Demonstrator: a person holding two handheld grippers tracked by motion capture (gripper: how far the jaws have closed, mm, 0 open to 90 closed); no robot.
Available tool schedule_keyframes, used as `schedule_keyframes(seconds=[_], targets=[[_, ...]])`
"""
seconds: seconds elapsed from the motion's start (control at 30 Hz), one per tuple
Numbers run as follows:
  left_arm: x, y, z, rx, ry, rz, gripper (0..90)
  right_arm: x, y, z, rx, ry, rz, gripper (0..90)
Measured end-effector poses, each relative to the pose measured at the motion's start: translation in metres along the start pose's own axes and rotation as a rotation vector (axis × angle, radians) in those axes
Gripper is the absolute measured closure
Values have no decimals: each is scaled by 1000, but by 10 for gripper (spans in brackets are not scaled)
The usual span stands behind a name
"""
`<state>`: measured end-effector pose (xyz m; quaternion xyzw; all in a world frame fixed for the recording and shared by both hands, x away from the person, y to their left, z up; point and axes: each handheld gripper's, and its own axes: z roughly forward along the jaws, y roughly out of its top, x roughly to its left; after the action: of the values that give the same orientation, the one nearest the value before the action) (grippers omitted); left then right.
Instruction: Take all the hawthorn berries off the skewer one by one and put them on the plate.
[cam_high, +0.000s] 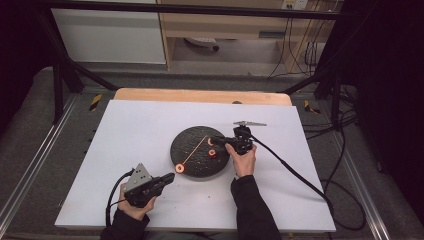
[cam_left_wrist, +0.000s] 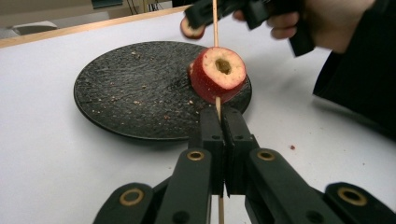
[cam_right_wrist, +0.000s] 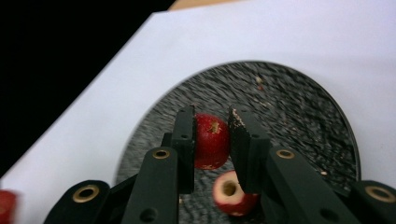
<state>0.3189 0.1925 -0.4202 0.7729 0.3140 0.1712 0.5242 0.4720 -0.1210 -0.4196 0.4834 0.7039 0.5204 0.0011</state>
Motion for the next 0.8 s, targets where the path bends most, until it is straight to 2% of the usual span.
schedule_keyframes(seconds=[0.03, 0.1, 0.47, 0.6, 0.73, 0.77, 0.8], targets=[[0, 0, 0, 1, 0, -1, 883, -5, -4, 9, 14, -16, 8, 733], [0, 0, 0, 3, -1, -2, 883, -9, -7, 16, 27, -32, 18, 733], [0, 0, 1, 11, -8, 2, 883, -19, -14, 28, 61, -91, 30, 719], [0, 0, 2, 13, -5, 0, 883, -16, -13, 24, 44, -101, 2, 613], [0, 0, 2, 17, 0, 0, 883, -7, -8, 11, 18, -94, -49, 493], [0, -1, 2, 17, 1, -2, 883, -4, -7, 7, 11, -89, -61, 449], [0, -1, 2, 18, 2, -4, 883, 3, -6, -2, -1, -71, -90, 362]])
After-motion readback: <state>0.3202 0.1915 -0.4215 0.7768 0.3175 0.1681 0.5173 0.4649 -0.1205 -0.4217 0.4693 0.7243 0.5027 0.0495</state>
